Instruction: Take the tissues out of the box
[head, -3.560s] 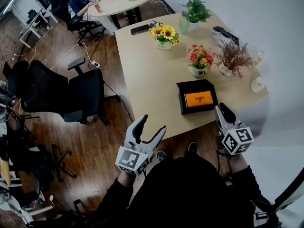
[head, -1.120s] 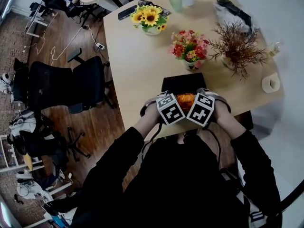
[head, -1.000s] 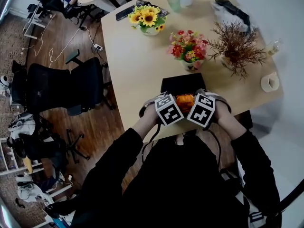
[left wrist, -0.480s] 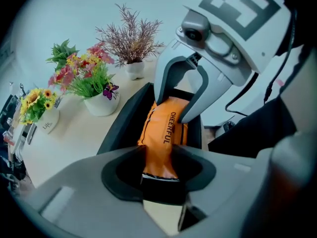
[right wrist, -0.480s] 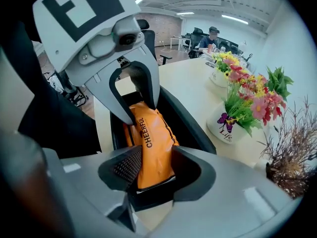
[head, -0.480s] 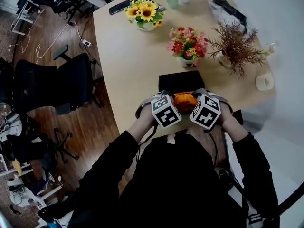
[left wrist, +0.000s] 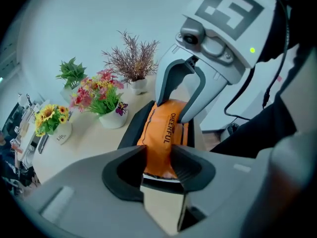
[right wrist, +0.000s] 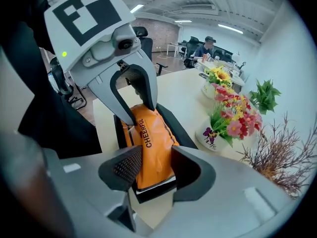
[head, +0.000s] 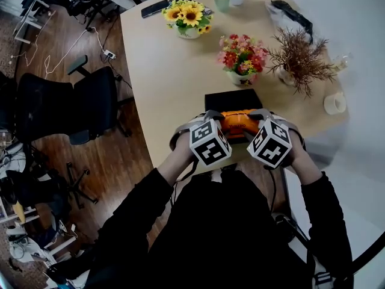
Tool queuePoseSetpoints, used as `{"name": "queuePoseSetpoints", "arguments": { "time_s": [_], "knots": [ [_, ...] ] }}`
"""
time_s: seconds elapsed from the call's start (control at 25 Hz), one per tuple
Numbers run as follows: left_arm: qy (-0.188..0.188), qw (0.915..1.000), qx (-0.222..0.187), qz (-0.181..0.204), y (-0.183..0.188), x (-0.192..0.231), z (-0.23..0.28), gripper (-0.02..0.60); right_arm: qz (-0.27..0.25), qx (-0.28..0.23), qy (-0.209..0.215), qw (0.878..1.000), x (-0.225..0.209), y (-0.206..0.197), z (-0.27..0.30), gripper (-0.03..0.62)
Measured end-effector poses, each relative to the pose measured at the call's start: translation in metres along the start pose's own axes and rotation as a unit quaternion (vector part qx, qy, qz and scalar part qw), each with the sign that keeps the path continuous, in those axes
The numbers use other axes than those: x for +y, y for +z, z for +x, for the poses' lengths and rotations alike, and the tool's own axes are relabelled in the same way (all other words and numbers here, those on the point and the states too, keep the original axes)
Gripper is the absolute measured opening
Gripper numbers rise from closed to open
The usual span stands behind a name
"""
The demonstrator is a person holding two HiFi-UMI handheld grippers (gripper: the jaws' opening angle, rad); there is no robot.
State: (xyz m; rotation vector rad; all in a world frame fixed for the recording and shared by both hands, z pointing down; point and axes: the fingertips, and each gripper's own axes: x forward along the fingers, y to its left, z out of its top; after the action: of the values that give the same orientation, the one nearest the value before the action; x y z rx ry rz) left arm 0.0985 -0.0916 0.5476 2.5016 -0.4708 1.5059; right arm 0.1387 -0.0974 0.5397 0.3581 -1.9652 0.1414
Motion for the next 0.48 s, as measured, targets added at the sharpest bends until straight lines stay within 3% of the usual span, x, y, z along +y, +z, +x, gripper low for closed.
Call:
{"name": "queuePoseSetpoints", "arguments": {
  "time_s": [0.28, 0.48],
  "knots": [
    [0.018, 0.9997, -0.017, 0.008, 0.009, -0.002, -0.040, 0.135, -0.015, -0.016, -0.016, 1.000, 0.005, 0.023, -0.032, 0.179],
    [0.033, 0.9993, -0.016, -0.002, -0.005, -0.002, -0.074, 0.132, -0.034, -0.036, -0.010, 0.999, 0.020, 0.053, -0.045, 0.178]
  ]
}}
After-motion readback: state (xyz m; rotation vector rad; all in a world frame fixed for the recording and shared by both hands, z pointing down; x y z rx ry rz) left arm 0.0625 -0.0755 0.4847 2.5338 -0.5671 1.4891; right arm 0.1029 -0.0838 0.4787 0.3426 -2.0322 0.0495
